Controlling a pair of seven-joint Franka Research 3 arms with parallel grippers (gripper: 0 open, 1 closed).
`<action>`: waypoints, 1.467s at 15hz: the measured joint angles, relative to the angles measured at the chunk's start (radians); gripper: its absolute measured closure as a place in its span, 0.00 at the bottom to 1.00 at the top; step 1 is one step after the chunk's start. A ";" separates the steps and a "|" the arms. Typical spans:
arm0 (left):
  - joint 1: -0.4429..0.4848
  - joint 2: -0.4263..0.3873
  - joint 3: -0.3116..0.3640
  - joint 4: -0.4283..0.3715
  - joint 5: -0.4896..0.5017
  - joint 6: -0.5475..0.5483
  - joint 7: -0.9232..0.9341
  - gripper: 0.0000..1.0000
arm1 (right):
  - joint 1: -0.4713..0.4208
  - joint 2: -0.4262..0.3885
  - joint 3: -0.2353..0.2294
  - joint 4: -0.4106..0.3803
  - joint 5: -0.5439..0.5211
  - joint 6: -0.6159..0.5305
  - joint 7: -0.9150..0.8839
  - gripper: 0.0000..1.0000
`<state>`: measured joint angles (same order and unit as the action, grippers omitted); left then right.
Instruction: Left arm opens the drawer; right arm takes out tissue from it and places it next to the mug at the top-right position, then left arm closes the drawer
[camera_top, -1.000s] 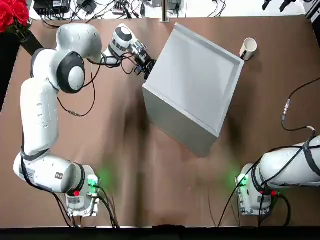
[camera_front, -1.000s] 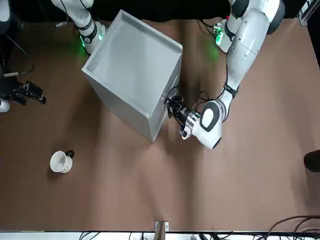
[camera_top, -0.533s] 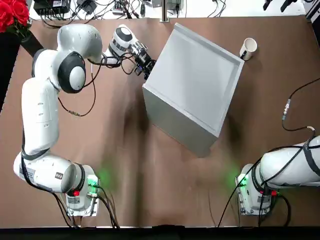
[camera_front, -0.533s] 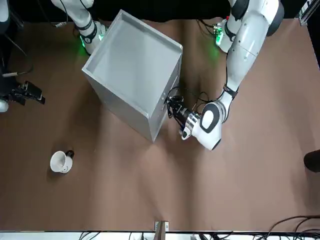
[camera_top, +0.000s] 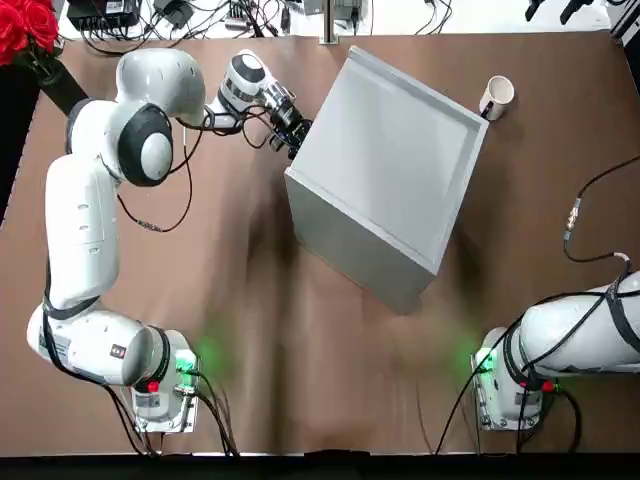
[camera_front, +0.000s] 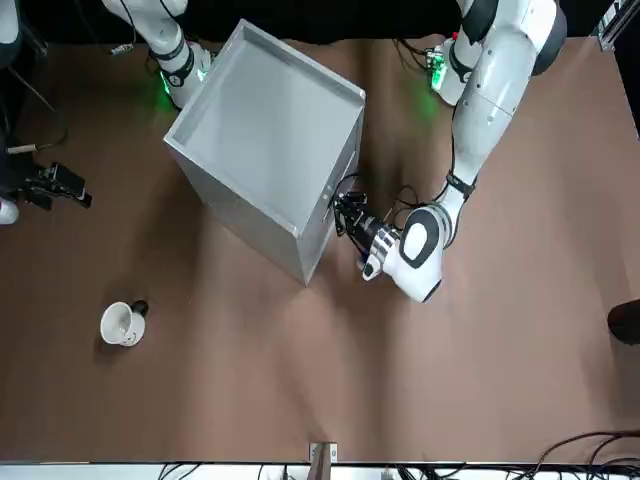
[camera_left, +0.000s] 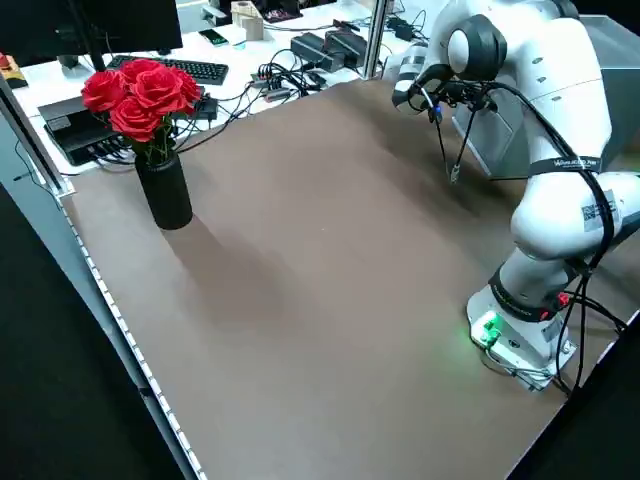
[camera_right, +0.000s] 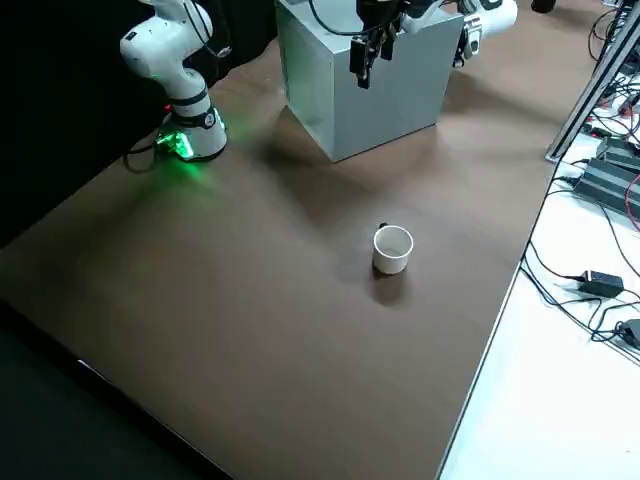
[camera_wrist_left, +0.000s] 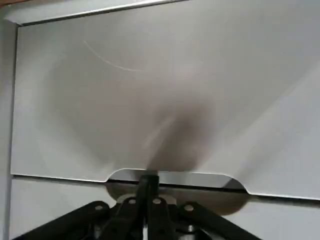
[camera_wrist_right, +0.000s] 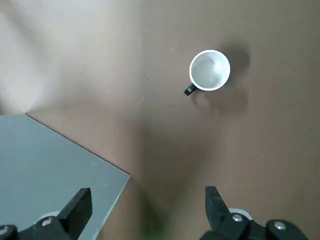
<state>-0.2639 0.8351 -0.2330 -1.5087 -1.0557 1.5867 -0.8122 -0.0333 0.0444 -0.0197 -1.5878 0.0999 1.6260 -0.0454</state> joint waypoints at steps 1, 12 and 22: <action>0.000 0.003 0.000 0.004 0.000 -0.004 0.000 0.99 | 0.001 0.000 0.000 0.000 0.000 0.000 0.000 0.00; 0.008 0.008 0.000 0.008 0.000 -0.014 0.000 0.99 | 0.005 0.000 0.002 -0.002 0.000 -0.001 0.000 0.00; 0.111 0.010 0.007 0.011 0.035 -0.073 0.011 0.99 | 0.005 0.000 0.002 -0.002 0.000 -0.001 0.000 0.00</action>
<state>-0.1526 0.8453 -0.2256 -1.4978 -1.0212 1.5133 -0.8010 -0.0283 0.0444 -0.0178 -1.5901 0.0999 1.6250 -0.0454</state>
